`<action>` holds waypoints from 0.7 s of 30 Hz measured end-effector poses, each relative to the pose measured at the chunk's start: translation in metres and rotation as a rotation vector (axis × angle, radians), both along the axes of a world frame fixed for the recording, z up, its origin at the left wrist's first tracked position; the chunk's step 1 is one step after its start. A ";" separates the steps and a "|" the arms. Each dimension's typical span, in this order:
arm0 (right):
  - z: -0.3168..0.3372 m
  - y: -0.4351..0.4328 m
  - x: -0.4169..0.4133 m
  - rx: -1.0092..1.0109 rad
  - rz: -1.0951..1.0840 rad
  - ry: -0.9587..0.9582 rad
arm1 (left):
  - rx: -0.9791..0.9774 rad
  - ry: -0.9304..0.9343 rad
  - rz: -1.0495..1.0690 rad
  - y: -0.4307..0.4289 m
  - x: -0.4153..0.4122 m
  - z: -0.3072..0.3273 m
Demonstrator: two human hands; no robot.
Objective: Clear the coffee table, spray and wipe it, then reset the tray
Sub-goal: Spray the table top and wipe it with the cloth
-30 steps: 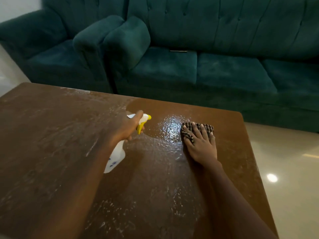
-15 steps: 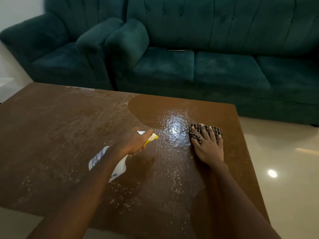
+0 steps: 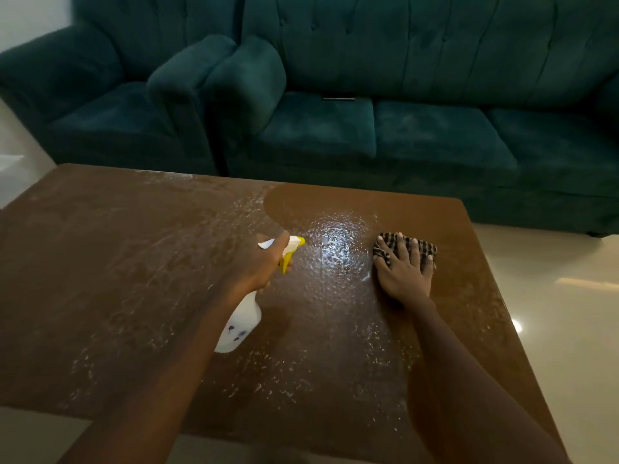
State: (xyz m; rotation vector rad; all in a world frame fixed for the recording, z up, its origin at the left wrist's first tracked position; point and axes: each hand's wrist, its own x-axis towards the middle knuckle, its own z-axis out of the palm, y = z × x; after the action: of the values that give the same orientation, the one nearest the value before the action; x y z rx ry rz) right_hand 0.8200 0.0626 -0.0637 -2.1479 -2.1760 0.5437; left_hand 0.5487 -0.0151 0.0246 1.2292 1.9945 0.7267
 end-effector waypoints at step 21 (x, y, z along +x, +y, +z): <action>-0.008 -0.048 0.003 0.111 0.075 -0.100 | 0.092 -0.205 0.022 -0.001 -0.029 -0.001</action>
State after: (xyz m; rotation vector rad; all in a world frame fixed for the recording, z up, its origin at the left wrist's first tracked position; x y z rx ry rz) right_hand 0.8227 0.0148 -0.0713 -2.0866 -2.2862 0.3166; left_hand 0.5199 -0.0157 0.0233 1.1367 1.8269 0.9260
